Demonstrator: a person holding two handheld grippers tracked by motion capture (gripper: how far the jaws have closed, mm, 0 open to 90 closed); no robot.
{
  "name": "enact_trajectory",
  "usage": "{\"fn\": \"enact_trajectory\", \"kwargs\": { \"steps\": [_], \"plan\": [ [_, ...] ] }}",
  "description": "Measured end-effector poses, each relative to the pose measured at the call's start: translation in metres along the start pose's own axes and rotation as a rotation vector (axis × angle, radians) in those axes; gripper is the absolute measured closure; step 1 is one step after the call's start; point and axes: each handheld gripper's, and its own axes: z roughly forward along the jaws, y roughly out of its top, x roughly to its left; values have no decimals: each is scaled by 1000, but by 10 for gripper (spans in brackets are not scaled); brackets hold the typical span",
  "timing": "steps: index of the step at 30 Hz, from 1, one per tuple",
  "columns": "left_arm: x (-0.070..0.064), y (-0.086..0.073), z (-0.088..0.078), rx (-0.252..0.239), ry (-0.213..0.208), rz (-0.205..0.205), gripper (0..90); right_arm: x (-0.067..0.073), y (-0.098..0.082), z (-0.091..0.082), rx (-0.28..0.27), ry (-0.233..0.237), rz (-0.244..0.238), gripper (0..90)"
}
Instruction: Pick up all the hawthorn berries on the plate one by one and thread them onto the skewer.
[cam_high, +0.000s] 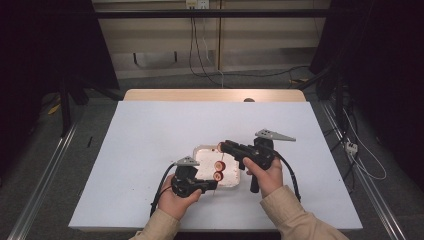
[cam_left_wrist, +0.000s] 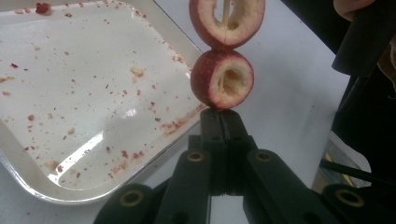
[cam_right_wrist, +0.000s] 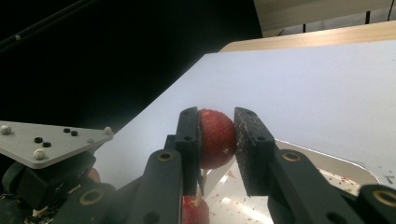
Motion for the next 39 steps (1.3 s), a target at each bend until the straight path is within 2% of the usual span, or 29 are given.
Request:
{"fn": "enact_trajectory", "kwargs": {
  "steps": [8, 12, 16, 39],
  "plan": [
    [2, 0, -1, 10, -4, -10, 900, 2, -1, 2, 2, -2, -27, 723],
    [3, 0, -2, -9, -4, -19, 900, 3, -2, 3, 10, 0, -46, 723],
    [3, 1, -4, -19, -9, -23, 900, 6, -7, 6, 32, 12, -48, 723],
    [3, 2, -7, -34, 2, -18, 900, 7, -10, 7, 37, 32, -27, 725]
  ]
}}
